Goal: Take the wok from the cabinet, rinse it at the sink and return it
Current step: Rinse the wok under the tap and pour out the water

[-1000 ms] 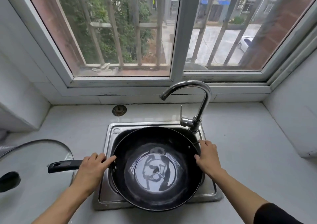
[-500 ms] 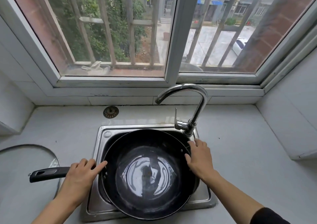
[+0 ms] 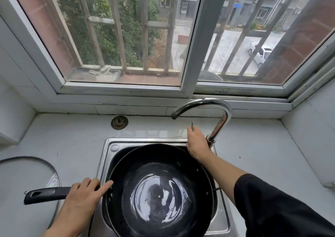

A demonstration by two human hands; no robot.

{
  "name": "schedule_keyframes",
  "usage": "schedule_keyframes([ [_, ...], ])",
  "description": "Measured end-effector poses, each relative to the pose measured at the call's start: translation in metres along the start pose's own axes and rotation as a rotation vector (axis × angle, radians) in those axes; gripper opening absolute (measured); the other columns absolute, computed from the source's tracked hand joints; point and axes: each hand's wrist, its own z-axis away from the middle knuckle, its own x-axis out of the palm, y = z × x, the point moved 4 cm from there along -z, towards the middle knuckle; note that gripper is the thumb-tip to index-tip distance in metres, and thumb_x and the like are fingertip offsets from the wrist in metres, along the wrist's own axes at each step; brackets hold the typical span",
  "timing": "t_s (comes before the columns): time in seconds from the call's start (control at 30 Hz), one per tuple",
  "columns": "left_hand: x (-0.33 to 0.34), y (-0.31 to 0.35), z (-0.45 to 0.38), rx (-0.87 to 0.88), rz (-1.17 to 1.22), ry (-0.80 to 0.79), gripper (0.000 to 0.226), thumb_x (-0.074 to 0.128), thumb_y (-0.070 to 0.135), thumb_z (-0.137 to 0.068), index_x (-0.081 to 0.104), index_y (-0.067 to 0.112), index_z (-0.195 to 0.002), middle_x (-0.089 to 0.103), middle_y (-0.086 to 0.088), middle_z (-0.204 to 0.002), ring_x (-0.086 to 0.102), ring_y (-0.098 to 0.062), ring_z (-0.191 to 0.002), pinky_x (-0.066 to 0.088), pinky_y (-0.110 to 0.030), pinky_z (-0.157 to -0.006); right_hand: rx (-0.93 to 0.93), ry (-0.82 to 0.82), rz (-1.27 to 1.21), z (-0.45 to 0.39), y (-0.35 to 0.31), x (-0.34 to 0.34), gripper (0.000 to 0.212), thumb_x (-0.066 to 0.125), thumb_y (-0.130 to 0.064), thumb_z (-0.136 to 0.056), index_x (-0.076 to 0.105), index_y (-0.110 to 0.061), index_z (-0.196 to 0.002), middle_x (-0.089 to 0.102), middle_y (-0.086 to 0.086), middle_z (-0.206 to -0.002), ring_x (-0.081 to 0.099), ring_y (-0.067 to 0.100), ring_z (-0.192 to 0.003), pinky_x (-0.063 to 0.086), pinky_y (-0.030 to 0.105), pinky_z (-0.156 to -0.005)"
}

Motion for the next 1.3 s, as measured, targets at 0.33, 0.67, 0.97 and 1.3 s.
schedule_keyframes([
  [0.33,-0.001,0.001,0.0,-0.047,0.015,-0.096,0.099,0.072,-0.02,-0.03,0.051,0.025,-0.115,0.056,-0.003,-0.074,0.055,-0.027,-0.063,0.045,-0.039,-0.051,-0.071,-0.04,0.044,-0.001,-0.005,0.009,0.046,0.05,0.024,-0.068,0.046,-0.003,-0.105,0.045,0.019,-0.115,0.057,0.039,-0.087,0.041,0.042,-0.067],
  [0.67,-0.005,0.003,-0.001,-0.075,0.028,-0.107,0.084,0.076,-0.019,-0.034,0.068,0.021,-0.107,0.057,-0.003,-0.074,0.056,-0.028,-0.064,0.046,-0.038,-0.052,-0.091,-0.046,0.061,0.002,-0.006,0.004,0.046,0.05,0.023,-0.069,0.046,-0.002,-0.107,0.045,0.019,-0.116,0.058,0.039,-0.088,0.046,0.043,-0.071],
  [0.97,-0.007,0.004,-0.002,-0.083,0.029,-0.097,0.082,0.075,-0.02,-0.036,0.069,0.021,-0.107,0.057,-0.003,-0.075,0.056,-0.027,-0.065,0.046,-0.039,-0.053,-0.088,-0.035,0.061,0.0,-0.007,0.007,0.045,0.053,0.023,-0.069,0.047,-0.003,-0.105,0.047,0.018,-0.114,0.058,0.037,-0.087,0.043,0.04,-0.067],
  [1.3,-0.01,0.005,-0.001,-0.081,0.031,-0.088,0.08,0.076,-0.018,-0.036,0.07,0.02,-0.107,0.058,-0.003,-0.074,0.057,-0.028,-0.064,0.047,-0.038,-0.053,-0.09,-0.032,0.049,0.0,-0.007,0.007,0.045,0.054,0.023,-0.069,0.048,-0.003,-0.105,0.047,0.019,-0.113,0.059,0.037,-0.085,0.045,0.039,-0.067],
])
